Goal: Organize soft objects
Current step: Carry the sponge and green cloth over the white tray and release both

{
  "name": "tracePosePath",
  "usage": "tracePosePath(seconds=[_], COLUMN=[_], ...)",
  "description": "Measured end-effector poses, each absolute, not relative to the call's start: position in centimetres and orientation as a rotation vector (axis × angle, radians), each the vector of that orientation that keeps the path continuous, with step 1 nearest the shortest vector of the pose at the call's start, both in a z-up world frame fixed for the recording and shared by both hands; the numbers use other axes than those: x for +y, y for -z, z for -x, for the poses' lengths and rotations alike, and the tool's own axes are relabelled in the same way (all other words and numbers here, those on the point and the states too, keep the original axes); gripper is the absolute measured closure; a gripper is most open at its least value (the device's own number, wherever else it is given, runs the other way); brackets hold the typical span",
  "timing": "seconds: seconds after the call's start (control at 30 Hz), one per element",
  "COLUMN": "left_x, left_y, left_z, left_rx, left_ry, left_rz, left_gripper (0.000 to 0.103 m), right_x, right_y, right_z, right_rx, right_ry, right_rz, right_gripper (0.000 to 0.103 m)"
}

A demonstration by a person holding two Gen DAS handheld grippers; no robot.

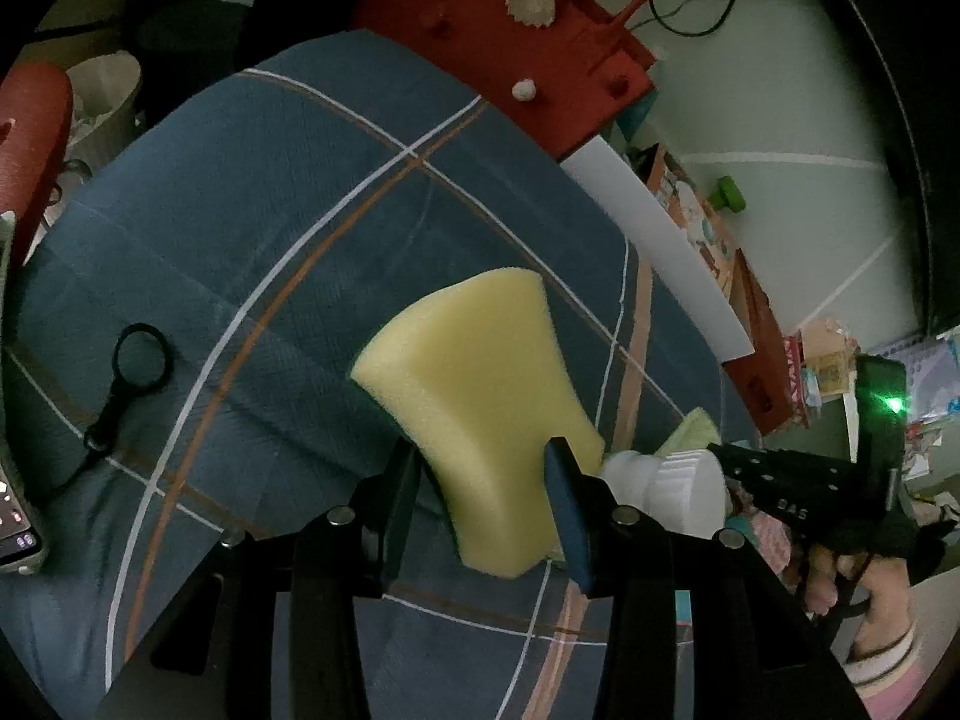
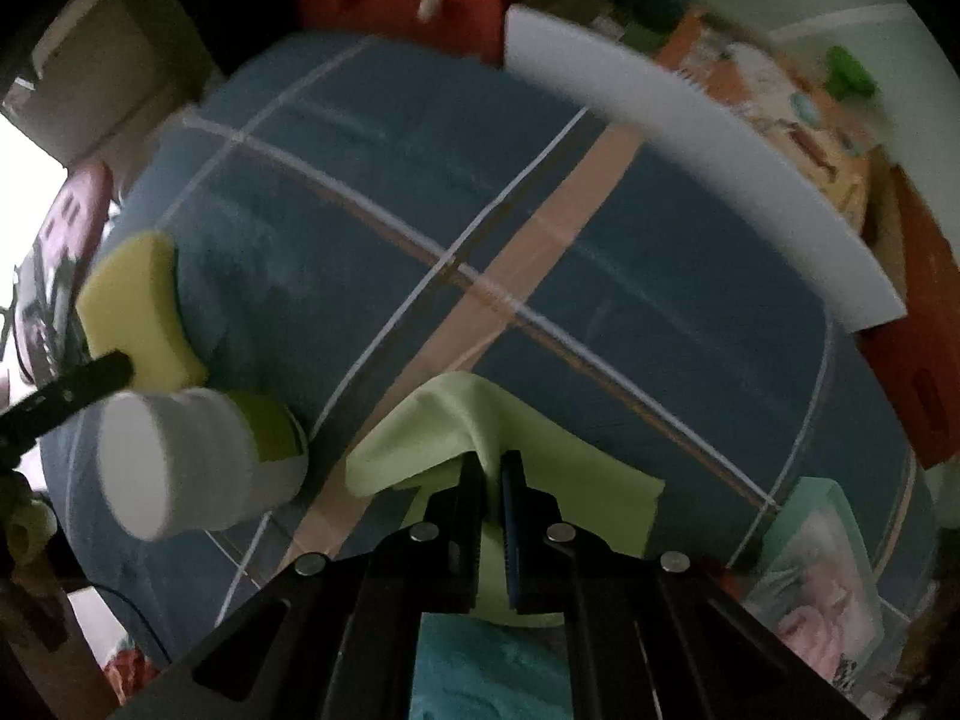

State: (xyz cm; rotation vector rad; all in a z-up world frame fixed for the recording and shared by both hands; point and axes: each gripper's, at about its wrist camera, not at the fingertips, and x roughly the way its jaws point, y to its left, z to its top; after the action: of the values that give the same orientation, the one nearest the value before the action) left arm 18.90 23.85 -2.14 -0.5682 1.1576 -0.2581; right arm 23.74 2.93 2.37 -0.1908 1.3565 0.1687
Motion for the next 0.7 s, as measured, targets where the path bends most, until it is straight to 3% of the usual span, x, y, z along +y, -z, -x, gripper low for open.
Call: tracePosePath(seconds=[0.47, 0.7], left_x=[22.9, 20.1], left_y=[-2.6, -5.9], left_z=[-16.5, -15.6], left_rx=[1.031, 0.970], left_ry=[0.213, 0.247], left_rz=[0.586, 0.531], left_gripper=[0.059, 0.059], right_x=[-6.2, -8.0], right_y=[-7.8, -11.0], right_z=[-18.1, -13.8], right_rx=[0.948, 0.839], right_ry=[-0.056, 0.013], right_rz=[-0.098, -0.160], right_gripper=[0.097, 0.097])
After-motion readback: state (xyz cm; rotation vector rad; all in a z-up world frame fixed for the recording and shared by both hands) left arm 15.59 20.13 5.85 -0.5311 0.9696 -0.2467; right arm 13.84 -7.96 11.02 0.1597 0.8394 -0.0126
